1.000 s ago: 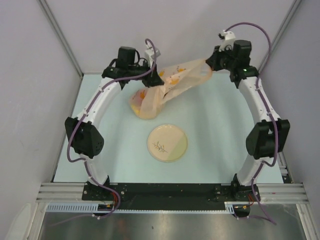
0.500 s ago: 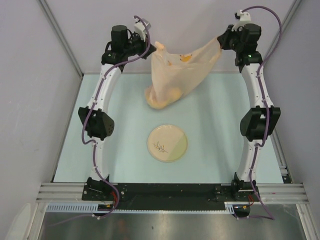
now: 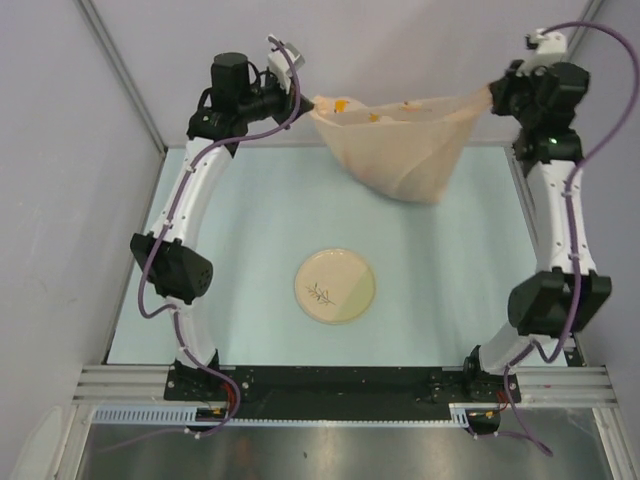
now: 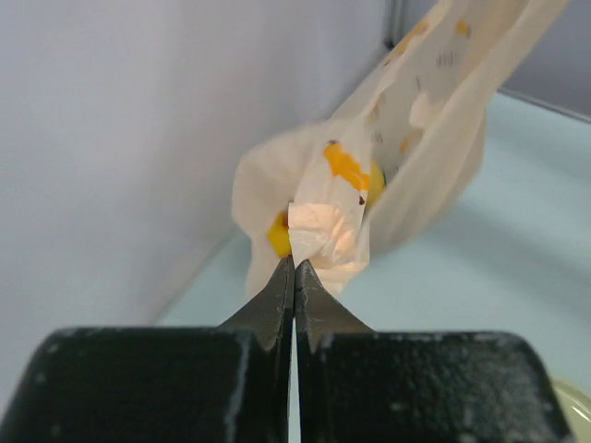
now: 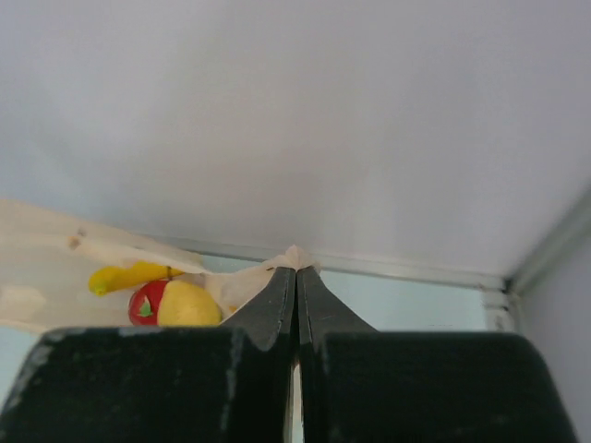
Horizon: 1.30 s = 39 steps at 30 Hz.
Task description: Take the fake fruits out of the plastic bag
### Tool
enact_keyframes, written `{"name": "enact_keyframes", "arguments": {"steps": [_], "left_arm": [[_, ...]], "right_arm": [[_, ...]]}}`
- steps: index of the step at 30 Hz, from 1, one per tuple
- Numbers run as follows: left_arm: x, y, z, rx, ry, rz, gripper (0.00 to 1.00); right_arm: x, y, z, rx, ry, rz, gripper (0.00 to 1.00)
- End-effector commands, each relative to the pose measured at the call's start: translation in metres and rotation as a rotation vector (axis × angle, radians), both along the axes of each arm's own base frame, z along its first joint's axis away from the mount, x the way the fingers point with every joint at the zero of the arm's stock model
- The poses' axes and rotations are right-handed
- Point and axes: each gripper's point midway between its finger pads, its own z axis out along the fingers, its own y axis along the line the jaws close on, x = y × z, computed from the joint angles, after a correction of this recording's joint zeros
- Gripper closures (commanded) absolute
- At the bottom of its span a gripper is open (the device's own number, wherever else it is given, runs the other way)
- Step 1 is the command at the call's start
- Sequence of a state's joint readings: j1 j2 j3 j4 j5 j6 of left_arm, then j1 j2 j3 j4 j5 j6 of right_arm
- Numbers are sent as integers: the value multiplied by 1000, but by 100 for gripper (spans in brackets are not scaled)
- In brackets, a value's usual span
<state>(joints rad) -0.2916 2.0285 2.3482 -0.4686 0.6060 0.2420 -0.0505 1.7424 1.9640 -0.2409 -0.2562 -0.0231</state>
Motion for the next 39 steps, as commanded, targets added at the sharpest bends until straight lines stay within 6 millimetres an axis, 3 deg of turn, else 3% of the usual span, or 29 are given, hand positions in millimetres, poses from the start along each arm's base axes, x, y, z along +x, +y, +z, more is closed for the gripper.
{"name": "enact_keyframes", "arguments": {"steps": [1,2,4,5,6,7,8,9,11,12,13,15,17,20,25,27,28,30,31,35,37,39], "left_arm": [[-59,8,-36,50,167,-77,100],[-70,8,-66,62,261,-86,100],[-93,7,-70,60,300,-127,100],[-103,6,-92,57,366,-136,100],[-117,4,-88,44,364,-162,100],[-125,3,-92,37,372,-175,100],[-131,0,-111,30,403,-185,100],[-144,-6,-107,20,392,-216,100],[-155,-16,-118,11,424,-247,100],[-166,-27,-119,8,441,-291,100],[-171,-34,-122,0,472,-310,100],[-188,-51,-125,8,509,-376,99],[-192,-62,-126,11,533,-389,98],[-197,-77,-117,-29,569,-394,98],[-198,-81,-112,-70,609,-362,100],[-198,-81,-109,-73,613,-358,100],[-199,-81,-107,-82,629,-356,100],[-200,-82,-108,-90,644,-354,100],[-202,-82,-110,-100,669,-349,100],[-208,-81,-114,-118,711,-346,100],[-209,-81,-113,-123,714,-349,100],[-208,-81,-111,-125,704,-344,100]], "right_arm": [[-64,-51,-2,-53,4,-140,100],[-74,-58,-17,-58,47,-166,100],[-104,-56,-44,-73,115,-168,100],[-119,-50,-62,-79,177,-141,100],[-137,-45,-67,-86,198,-123,100],[-149,-40,-89,-84,251,-103,95],[-160,-39,-101,-81,283,-102,77],[-170,-38,-103,-72,288,-106,68],[-193,-27,-91,-40,264,-82,47],[-201,-21,-83,-32,247,-60,42],[-213,-10,-62,-27,198,-14,33],[-226,12,-45,-41,164,74,25],[-233,29,-25,-49,125,152,18],[-227,44,-5,-39,99,230,13],[-213,89,-9,-163,74,346,16],[-206,105,-16,-218,77,395,27],[-209,122,-25,-258,89,454,44],[-204,141,-48,-286,138,520,60],[-202,148,-65,-295,172,538,74],[-205,184,-117,-399,253,650,84],[-206,188,-143,-436,311,668,88],[-209,193,-156,-450,343,703,91]]}}
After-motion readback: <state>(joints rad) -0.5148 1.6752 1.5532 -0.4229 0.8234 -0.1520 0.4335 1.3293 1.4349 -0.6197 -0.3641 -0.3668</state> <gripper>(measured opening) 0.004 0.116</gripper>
